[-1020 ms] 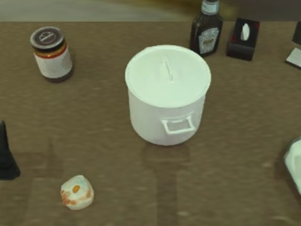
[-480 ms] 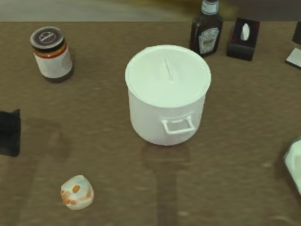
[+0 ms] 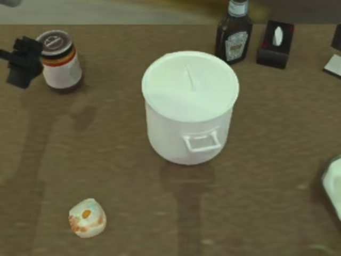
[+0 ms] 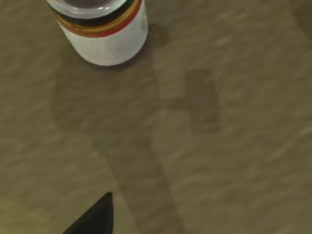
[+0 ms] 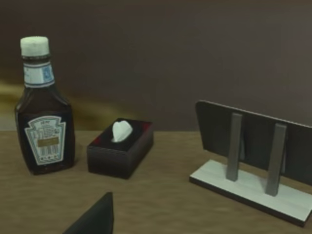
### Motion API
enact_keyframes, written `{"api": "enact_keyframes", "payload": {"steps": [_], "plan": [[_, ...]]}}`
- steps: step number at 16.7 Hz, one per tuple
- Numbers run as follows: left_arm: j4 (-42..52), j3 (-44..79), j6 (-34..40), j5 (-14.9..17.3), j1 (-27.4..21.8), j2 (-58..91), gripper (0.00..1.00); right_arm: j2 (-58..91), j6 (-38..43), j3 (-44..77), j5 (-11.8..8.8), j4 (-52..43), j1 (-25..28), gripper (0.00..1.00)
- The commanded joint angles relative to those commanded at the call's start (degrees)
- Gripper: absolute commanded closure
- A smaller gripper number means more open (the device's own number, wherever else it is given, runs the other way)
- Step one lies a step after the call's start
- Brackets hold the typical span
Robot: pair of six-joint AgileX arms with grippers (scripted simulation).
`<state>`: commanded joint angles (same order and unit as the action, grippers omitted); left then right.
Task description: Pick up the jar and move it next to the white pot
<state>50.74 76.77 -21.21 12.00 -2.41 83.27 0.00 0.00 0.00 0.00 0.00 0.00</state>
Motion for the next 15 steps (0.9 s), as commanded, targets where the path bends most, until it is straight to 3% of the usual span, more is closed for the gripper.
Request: {"api": "enact_keyframes", "payload": {"steps": [9,15], "plan": [[22.7,53.15,-13.0,1.43,1.07,45.21,0.0,0.0,0.0,0.0,0.0,0.0,0.0,0.0],[31.75,79.94,-20.23,1.25,2.12,67.05,0.0,0.0,0.0,0.0,0.0,0.0,0.0,0.0]]}}
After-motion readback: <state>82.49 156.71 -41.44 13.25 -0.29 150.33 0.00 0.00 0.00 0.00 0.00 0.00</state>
